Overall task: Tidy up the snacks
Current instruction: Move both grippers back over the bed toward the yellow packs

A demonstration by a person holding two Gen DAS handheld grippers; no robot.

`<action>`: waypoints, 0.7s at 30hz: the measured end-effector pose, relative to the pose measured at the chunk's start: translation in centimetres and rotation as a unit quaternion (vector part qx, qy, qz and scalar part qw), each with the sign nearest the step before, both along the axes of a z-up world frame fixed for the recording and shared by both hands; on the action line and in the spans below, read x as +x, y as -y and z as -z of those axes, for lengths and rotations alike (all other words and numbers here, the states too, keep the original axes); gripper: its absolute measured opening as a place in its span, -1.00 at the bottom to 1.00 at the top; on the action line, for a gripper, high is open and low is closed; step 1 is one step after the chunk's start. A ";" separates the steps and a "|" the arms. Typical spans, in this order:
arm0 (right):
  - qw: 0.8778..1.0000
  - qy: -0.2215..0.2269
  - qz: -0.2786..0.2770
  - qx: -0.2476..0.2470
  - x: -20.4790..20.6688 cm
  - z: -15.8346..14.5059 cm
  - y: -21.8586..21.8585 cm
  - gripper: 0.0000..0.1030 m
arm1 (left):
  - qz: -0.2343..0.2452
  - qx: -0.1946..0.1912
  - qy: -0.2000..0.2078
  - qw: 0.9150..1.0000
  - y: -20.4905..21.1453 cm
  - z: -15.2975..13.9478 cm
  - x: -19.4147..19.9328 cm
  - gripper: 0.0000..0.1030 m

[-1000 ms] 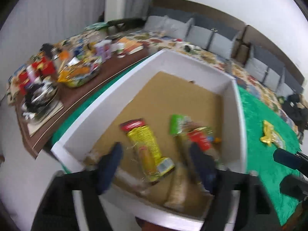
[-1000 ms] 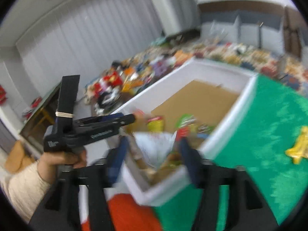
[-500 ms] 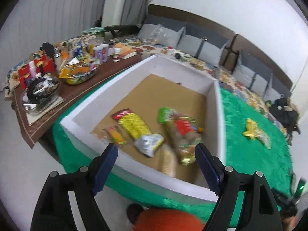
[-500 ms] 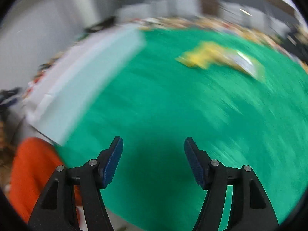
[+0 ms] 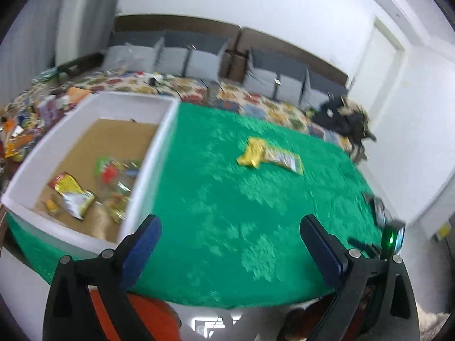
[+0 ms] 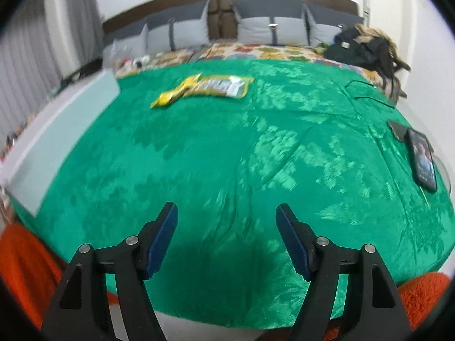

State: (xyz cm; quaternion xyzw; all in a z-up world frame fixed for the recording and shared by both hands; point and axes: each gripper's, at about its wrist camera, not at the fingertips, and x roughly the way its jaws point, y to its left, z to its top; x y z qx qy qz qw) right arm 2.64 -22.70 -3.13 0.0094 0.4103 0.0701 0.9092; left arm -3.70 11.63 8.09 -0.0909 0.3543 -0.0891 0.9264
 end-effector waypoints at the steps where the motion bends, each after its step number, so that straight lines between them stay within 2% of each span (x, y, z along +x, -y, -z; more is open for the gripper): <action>1: 1.000 -0.002 -0.005 -0.007 -0.2 0.1 -0.3 0.45 | 0.005 0.008 -0.009 1.000 0.7 0.7 0.1 0.89; 7: 0.997 0.005 -0.049 -0.059 -1.5 0.7 -2.0 0.45 | 0.018 0.033 -0.026 0.999 3.0 3.3 0.0 0.89; 12: 0.995 0.025 -0.056 -0.083 -1.9 2.3 -1.2 0.45 | 0.016 0.039 -0.055 0.998 4.5 5.5 2.7 0.89; 17: 0.998 0.028 -0.011 -0.052 1.5 2.5 2.3 0.45 | 0.023 0.064 -0.091 0.994 6.3 8.3 6.6 0.89; 21: 0.998 -0.004 0.052 -0.030 6.7 3.9 6.7 0.47 | 0.029 0.067 -0.121 0.990 7.5 10.6 10.1 0.89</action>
